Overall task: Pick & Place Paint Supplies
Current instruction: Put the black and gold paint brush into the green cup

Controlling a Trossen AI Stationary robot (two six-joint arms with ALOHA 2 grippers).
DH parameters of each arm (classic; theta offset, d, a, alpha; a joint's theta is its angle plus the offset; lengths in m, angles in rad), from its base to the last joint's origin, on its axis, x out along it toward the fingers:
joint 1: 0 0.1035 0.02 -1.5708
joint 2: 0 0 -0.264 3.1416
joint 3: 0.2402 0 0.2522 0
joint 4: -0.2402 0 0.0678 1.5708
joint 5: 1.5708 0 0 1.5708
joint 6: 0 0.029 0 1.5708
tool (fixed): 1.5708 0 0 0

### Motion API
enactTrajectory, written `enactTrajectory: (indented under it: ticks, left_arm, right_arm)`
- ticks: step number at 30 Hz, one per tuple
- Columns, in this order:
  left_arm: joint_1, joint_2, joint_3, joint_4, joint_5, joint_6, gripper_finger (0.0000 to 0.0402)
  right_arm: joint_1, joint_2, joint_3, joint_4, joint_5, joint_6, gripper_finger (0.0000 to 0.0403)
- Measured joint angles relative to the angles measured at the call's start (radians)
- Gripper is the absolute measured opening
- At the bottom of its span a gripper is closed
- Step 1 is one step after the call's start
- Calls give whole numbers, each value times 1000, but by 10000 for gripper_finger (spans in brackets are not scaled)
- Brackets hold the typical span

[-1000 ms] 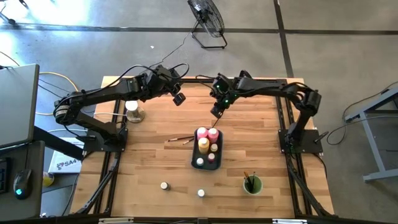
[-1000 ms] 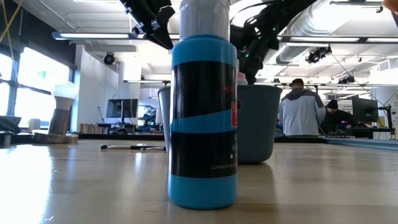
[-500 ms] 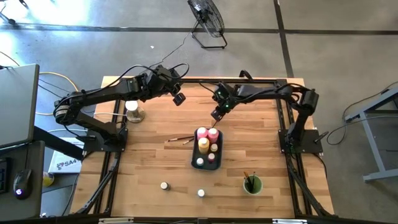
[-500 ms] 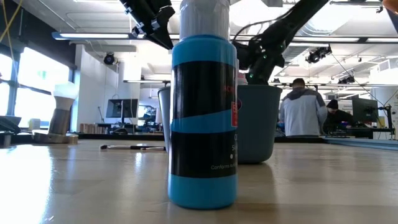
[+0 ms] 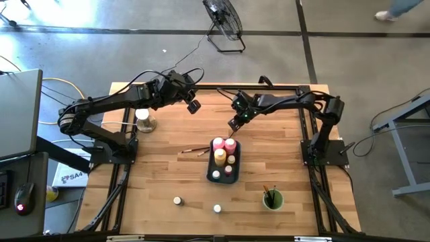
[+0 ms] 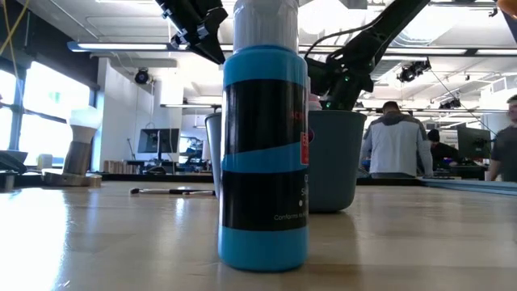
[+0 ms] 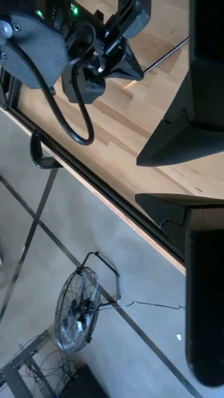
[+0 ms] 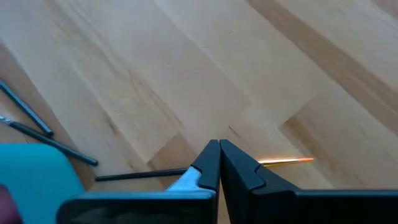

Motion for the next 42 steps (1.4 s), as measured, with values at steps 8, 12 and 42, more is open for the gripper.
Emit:
enactTrajectory:
  ticks: [8,12,42]
  left_arm:
    - [0,0,0,0,0,0,77]
    - [0,0,0,0,0,0,77]
    - [0,0,0,1,0,-1,77]
  right_arm:
    - [6,21,0,3,-52,3,2]
    - [22,49,0,4,-38,-2,2]
    - [-1,38,1,-344,-144,-275,2]
